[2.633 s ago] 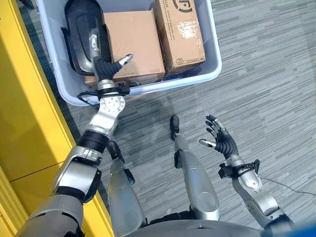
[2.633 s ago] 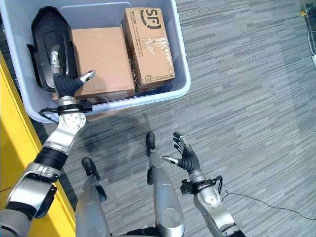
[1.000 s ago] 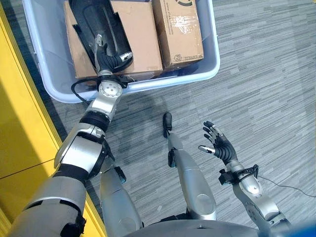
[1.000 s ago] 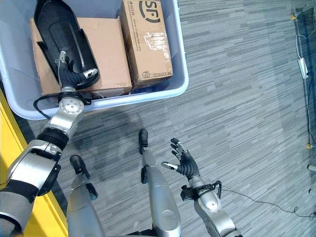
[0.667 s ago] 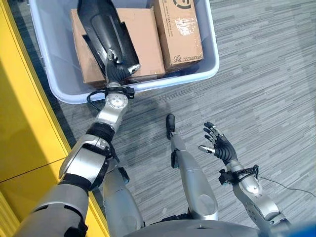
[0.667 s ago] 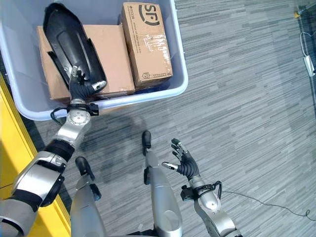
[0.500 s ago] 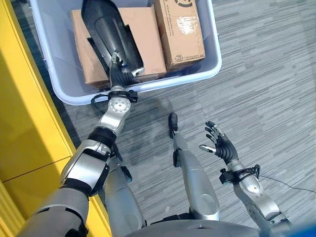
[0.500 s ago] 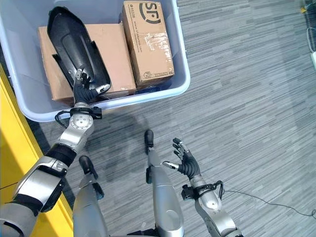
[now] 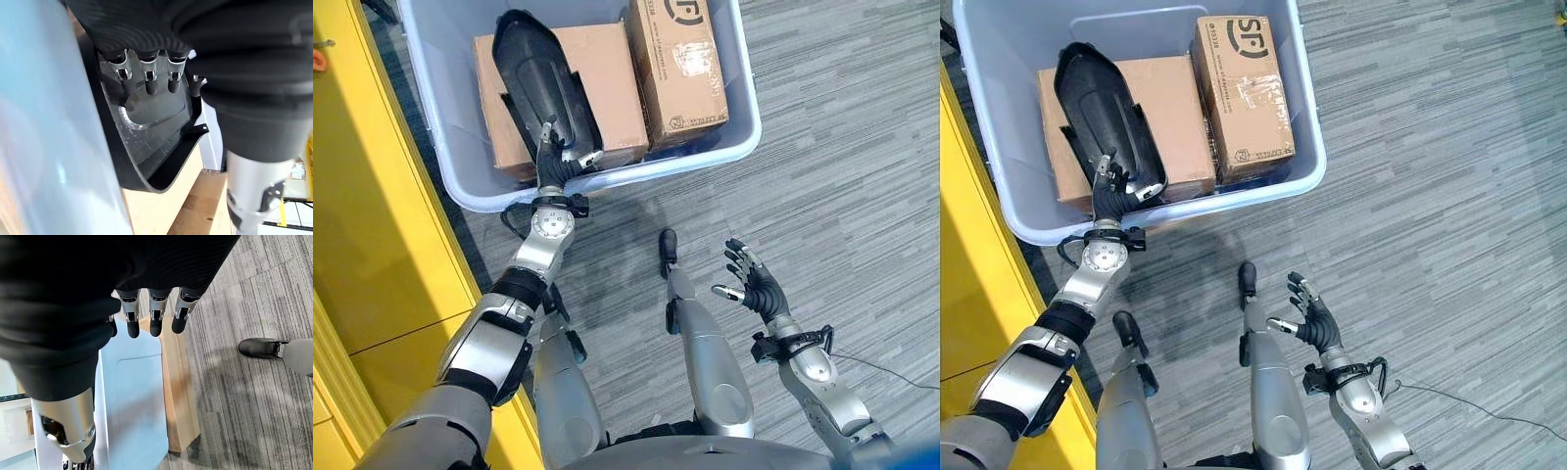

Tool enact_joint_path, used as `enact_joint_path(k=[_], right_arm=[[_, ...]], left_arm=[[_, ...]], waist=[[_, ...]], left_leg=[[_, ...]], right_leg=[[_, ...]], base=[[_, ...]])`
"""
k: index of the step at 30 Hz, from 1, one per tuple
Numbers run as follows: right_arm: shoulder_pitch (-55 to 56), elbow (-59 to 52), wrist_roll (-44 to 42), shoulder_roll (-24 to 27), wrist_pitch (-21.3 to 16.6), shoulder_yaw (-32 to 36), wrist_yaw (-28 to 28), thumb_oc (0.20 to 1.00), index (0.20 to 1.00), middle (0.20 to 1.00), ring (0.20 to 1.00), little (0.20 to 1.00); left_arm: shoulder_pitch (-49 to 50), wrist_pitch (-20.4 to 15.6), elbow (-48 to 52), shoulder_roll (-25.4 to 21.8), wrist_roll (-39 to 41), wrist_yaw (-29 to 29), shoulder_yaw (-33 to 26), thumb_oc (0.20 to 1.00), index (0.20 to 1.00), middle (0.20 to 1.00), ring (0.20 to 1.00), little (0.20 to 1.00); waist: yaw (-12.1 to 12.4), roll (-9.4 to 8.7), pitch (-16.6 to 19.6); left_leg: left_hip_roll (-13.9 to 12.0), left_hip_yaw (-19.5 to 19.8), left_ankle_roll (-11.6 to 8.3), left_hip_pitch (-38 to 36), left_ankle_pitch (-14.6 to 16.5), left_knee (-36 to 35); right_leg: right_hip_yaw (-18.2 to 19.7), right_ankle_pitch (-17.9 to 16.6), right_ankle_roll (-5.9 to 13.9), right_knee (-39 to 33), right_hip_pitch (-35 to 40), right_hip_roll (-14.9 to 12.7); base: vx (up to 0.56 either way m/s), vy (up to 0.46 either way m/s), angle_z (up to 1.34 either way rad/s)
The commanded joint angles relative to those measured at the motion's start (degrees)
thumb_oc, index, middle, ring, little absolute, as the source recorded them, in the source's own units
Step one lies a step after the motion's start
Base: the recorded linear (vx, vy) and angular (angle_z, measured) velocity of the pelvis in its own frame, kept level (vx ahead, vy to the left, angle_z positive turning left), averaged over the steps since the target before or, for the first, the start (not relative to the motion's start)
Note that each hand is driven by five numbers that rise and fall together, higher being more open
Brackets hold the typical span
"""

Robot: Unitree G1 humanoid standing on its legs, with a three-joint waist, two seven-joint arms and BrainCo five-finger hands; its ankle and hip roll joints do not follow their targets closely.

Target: Move parts from the plastic box to the shelf.

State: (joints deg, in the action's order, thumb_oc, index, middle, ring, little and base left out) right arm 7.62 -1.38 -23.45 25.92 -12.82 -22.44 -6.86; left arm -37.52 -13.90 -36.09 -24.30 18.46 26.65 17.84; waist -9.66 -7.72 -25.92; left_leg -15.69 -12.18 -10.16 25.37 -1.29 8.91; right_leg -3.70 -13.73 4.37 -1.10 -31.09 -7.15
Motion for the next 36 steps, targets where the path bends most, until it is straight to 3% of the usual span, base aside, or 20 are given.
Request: enact_joint_path(k=[1, 7, 8, 9, 11, 19, 26, 36], right_arm=[[1.86, -3.63, 0.33, 2.69, -1.47, 3.55, 0.00, 1.000, 1.000, 1.000, 1.000, 1.000], [2.31, -3.81, 0.08, 2.60, -1.82, 4.67, -0.24, 1.000, 1.000, 1.000, 1.000, 1.000], [2.25, -3.89, 0.17, 2.47, -1.89, 4.93, -0.28, 1.000, 1.000, 1.000, 1.000, 1.000], [2.30, -3.83, 0.18, 2.46, -1.90, 4.97, -0.29, 1.000, 1.000, 1.000, 1.000, 1.000], [2.11, -3.96, 0.31, 2.52, -2.00, 5.09, -0.44, 1.000, 1.000, 1.000, 1.000, 1.000], [1.77, -4.36, 0.42, 2.58, -2.12, 4.99, -0.22, 1.000, 1.000, 1.000, 1.000, 1.000], [1.20, -4.30, 0.29, 2.57, -2.15, 4.25, -0.48, 1.000, 1.000, 1.000, 1.000, 1.000], [1.41, -4.15, 0.02, 2.66, -1.98, 3.45, -0.83, 1.000, 1.000, 1.000, 1.000, 1.000]], left_arm=[[8.43, -0.11, 3.29, -0.44, -1.35, 0.73, -2.42, 1.000, 1.000, 1.000, 1.000, 1.000], [14.50, -2.22, 19.80, -2.33, -4.48, 2.32, -6.83, 1.000, 1.000, 1.000, 1.000, 1.000], [15.19, -2.53, 21.93, -2.51, -5.08, 2.53, -7.59, 1.000, 1.000, 1.000, 1.000, 1.000], [15.96, -2.89, 23.66, -2.41, -5.04, 2.70, -8.22, 1.000, 1.000, 1.000, 1.000, 1.000], [16.36, -3.41, 27.53, -2.86, -6.18, 3.52, -9.47, 1.000, 1.000, 1.000, 1.000, 1.000], [15.75, -4.72, 34.61, -3.88, -8.33, 4.81, -10.85, 1.000, 1.000, 1.000, 1.000, 1.000], [13.07, -3.91, 33.97, -3.55, -11.50, 7.68, -10.42, 1.000, 1.000, 1.000, 1.000, 1.000], [7.28, -1.67, 25.47, -2.61, -12.52, 11.21, -9.41, 1.000, 1.000, 1.000, 1.000, 1.000]], waist=[[0.32, 0.85, 0.76], [1.75, 1.59, 0.47], [1.85, 1.51, 0.33], [2.06, 1.66, 0.52], [2.31, 1.55, 0.36], [2.61, 1.63, 0.26], [2.54, 1.38, 0.10], [1.73, 0.71, 0.13]], left_leg=[[-0.74, 5.46, 1.31, 3.47, -0.45, 3.71], [-0.30, 5.93, 1.49, 3.24, -0.30, 3.54], [-0.13, 5.88, 1.95, 4.00, -1.67, 3.48], [-0.25, 6.08, 1.54, 3.23, -0.25, 3.53], [-0.06, 5.96, 1.98, 3.89, -1.64, 3.40], [-0.05, 5.85, 1.97, 2.95, -1.67, 2.96], [-0.05, 5.73, 1.92, 2.73, -1.87, 2.78], [-0.19, 5.85, 1.80, 3.13, -2.23, 2.62]], right_leg=[[2.77, 11.33, 6.26, 9.71, 3.37, -4.58], [2.25, 11.91, 6.17, 9.81, 4.03, -4.81], [2.35, 10.75, 5.93, 9.69, 3.34, -4.95], [2.19, 11.98, 6.11, 9.83, 4.07, -4.90], [2.29, 10.81, 5.85, 9.60, 3.55, -4.99], [2.12, 10.88, 5.97, 9.44, 4.33, -5.13], [2.21, 10.91, 6.00, 9.43, 4.42, -5.15], [2.25, 11.00, 5.95, 9.67, 3.78, -4.77]], base=[[0.00, 0.000, 0.00], [-0.01, -0.001, 0.01], [0.00, 0.000, 0.05], [-0.08, -0.006, 0.05], [-0.05, -0.010, 0.03], [0.00, -0.002, 0.01], [0.00, 0.000, 0.00], [0.00, 0.000, 0.00]])
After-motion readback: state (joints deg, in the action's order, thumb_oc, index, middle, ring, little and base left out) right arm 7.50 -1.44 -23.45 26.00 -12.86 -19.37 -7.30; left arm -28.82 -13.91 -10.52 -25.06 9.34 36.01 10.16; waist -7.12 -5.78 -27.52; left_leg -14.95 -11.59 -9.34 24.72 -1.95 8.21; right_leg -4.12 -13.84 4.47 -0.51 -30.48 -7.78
